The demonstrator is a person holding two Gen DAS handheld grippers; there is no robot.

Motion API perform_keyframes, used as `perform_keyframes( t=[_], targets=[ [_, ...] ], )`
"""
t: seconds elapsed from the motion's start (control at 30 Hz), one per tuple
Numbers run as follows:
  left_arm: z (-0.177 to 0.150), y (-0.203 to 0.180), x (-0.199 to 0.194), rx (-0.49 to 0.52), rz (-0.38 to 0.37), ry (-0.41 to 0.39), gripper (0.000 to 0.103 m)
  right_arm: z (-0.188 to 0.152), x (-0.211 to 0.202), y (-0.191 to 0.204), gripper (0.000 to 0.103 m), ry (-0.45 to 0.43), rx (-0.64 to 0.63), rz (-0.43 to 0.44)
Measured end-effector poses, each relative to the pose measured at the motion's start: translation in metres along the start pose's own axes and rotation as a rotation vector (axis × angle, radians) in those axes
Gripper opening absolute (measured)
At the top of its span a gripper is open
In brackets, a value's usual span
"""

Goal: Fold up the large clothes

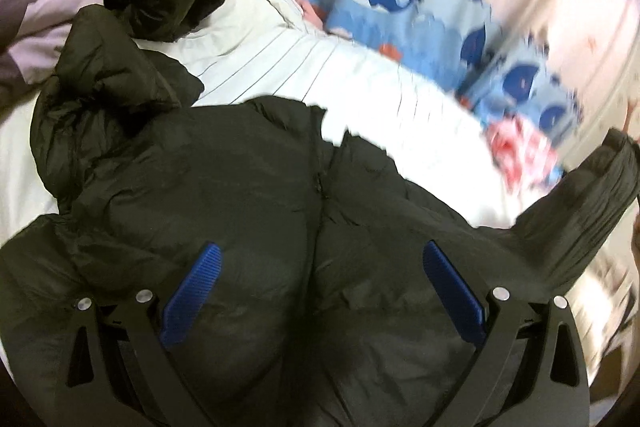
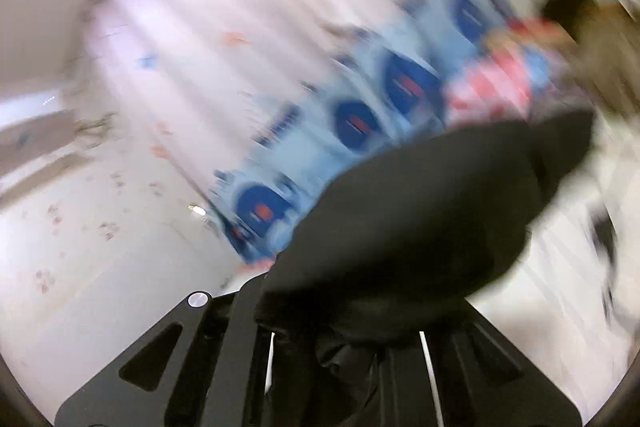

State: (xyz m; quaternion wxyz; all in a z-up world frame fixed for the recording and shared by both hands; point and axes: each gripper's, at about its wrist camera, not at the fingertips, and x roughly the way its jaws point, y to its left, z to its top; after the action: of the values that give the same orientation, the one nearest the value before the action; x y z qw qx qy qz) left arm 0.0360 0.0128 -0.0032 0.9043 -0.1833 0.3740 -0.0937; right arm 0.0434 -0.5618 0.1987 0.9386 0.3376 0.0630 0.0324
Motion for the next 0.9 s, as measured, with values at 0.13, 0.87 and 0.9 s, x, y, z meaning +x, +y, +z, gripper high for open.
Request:
perform_keyframes(
  t=[0.13,0.87,0.9],
  targets=[
    [0.002,-0.020,0.002,-0.042,-0.058,-0.036,0.097,0.056,0.023,-0.021,0.009,-0.173,0.063,-0.081],
    [-0.027,0.031,-0.058,0.174,0.246,0.064,0.097,-0.275,-0.169,-0.152,0.081,0.657,0.210,-0.206],
    [-0.032,0.044,-0.063,0.146,0.265,0.086,0.097,-0.274,-0.175,-0.158,0.081,0.635,0.259,-0.202]
  ],
)
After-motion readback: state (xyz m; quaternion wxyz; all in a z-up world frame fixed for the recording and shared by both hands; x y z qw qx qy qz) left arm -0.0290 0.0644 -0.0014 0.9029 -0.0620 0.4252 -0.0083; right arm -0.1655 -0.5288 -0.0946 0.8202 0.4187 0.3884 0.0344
